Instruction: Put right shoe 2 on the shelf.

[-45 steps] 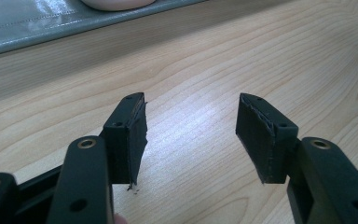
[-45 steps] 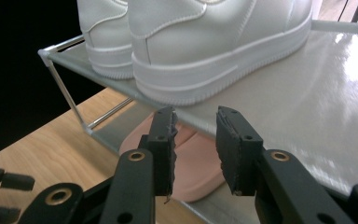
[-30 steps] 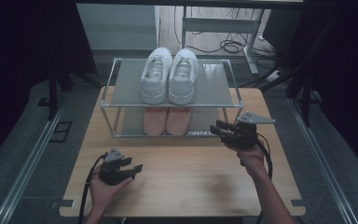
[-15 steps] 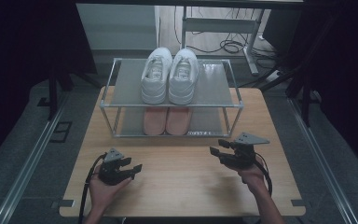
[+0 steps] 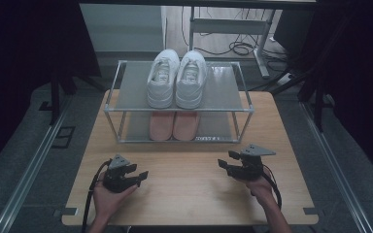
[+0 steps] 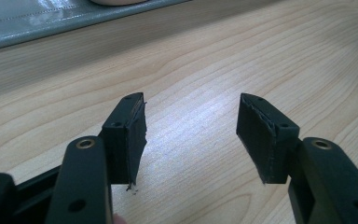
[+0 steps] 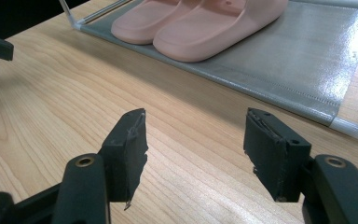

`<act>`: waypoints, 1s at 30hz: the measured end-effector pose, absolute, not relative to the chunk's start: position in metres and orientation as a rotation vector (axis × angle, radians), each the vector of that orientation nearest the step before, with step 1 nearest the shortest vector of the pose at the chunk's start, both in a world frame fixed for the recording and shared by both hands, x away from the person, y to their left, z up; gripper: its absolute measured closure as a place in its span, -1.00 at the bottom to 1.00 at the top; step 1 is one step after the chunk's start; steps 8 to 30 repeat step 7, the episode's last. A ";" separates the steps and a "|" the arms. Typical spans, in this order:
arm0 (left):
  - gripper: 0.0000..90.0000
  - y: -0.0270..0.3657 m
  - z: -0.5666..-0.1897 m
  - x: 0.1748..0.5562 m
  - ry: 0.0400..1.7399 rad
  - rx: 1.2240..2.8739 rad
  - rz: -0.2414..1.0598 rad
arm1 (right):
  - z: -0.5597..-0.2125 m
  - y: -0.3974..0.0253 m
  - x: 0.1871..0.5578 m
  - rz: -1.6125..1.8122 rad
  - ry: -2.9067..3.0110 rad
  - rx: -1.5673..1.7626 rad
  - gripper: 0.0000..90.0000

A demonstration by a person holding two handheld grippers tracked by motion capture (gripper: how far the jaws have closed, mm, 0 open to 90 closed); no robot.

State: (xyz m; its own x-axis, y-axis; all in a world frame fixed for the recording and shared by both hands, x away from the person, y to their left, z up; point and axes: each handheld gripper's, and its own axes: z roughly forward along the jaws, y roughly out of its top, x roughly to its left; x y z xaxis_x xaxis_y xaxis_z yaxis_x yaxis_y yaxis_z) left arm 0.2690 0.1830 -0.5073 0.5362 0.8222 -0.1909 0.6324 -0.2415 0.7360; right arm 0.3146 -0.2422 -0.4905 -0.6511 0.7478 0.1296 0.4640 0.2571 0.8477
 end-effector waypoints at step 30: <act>-0.04 0.184 -0.507 0.269 1.185 1.964 0.302 | -0.491 -0.240 0.315 1.347 2.235 1.107 -0.15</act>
